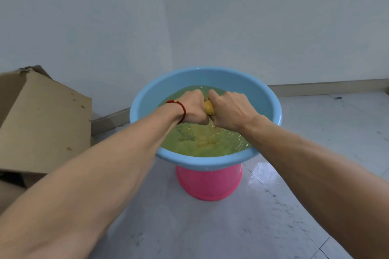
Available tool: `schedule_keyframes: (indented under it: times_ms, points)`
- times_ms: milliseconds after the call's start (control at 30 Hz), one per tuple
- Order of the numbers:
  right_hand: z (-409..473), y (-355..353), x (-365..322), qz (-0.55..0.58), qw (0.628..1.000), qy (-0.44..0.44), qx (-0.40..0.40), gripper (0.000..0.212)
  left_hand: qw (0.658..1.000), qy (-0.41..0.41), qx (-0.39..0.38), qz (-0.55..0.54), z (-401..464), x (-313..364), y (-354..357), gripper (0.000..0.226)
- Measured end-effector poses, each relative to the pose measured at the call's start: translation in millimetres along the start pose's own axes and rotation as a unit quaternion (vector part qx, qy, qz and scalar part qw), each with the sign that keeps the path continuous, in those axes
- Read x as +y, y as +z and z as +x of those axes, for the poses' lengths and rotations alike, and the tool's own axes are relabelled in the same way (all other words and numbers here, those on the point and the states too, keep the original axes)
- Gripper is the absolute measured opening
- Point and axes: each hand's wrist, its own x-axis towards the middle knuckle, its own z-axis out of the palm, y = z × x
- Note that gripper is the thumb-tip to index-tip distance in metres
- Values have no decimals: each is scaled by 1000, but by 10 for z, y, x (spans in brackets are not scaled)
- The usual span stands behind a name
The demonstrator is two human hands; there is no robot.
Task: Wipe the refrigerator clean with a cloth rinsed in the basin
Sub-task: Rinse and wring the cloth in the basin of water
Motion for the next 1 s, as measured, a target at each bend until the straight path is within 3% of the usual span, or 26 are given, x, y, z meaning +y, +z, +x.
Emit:
schedule_keyframes:
  times_ms: [200,300,433,567,667,733,833,933,1000]
  points:
    - [26,-77,95,-20,999,-24,36,34,996,4,-60,-59,0,47,-176,15]
    - [60,-91,80,-10,1000,-16,16,34,997,6,-47,-58,-9,18,-199,15]
    - [177,-206,141,109,993,11,-54,31,997,42,-27,-55,2,-39,-299,18]
    - [60,-442,445,242,963,108,-55,49,974,100,-60,-193,63,73,-443,27]
    - [-257,-777,744,347,912,212,-53,46,933,150,-104,-310,152,422,-493,33]
    - [-666,-1031,1074,401,874,263,-78,40,922,214,-121,-301,286,847,-464,39]
    - [-1356,-1392,1460,496,795,333,-100,50,905,306,-125,-266,426,1511,-388,45]
    - [-2018,-1685,1638,553,723,412,-37,50,845,353,-174,-362,395,2189,-140,52]
    - [-2406,-1883,1645,559,698,448,3,46,800,343,-217,-441,274,2591,90,63]
